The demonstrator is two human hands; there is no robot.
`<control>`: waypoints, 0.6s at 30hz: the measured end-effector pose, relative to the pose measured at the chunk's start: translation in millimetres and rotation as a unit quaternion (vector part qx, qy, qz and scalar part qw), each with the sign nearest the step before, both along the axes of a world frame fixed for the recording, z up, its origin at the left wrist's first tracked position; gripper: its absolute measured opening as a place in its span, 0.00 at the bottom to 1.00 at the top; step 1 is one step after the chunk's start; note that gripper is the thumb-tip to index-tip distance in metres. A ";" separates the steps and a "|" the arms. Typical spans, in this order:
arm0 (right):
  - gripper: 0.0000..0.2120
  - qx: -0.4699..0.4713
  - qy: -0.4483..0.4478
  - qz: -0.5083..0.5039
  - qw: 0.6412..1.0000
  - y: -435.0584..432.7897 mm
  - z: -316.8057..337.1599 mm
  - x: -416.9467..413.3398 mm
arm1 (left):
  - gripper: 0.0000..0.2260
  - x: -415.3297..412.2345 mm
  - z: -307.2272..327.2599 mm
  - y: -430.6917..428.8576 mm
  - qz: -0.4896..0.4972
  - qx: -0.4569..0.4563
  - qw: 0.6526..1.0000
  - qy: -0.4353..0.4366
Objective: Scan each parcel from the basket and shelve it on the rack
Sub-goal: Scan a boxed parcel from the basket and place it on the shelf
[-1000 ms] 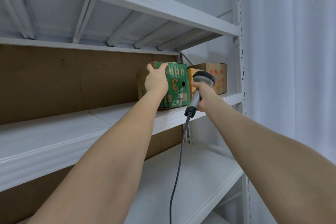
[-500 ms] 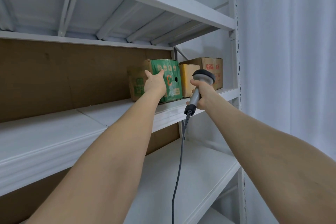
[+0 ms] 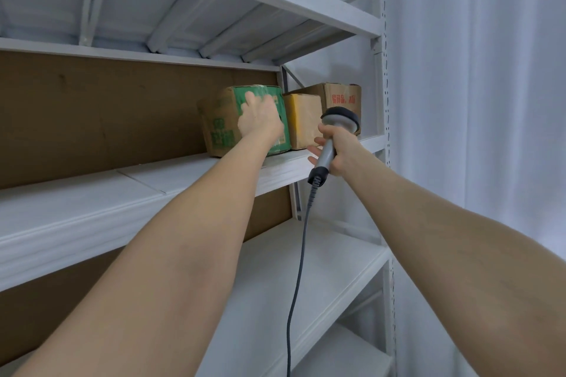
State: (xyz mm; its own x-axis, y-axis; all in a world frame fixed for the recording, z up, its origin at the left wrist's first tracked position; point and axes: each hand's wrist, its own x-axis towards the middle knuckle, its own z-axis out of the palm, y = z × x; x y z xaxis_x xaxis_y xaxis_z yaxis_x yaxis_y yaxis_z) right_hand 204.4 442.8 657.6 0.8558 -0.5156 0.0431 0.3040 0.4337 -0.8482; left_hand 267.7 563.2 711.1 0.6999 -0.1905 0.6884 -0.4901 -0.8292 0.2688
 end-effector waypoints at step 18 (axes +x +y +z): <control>0.06 0.183 0.111 -0.130 0.968 -165.5 -172.4 -206.7 | 0.19 -151.0 -174.4 -228.4 -0.201 0.114 0.952 0.202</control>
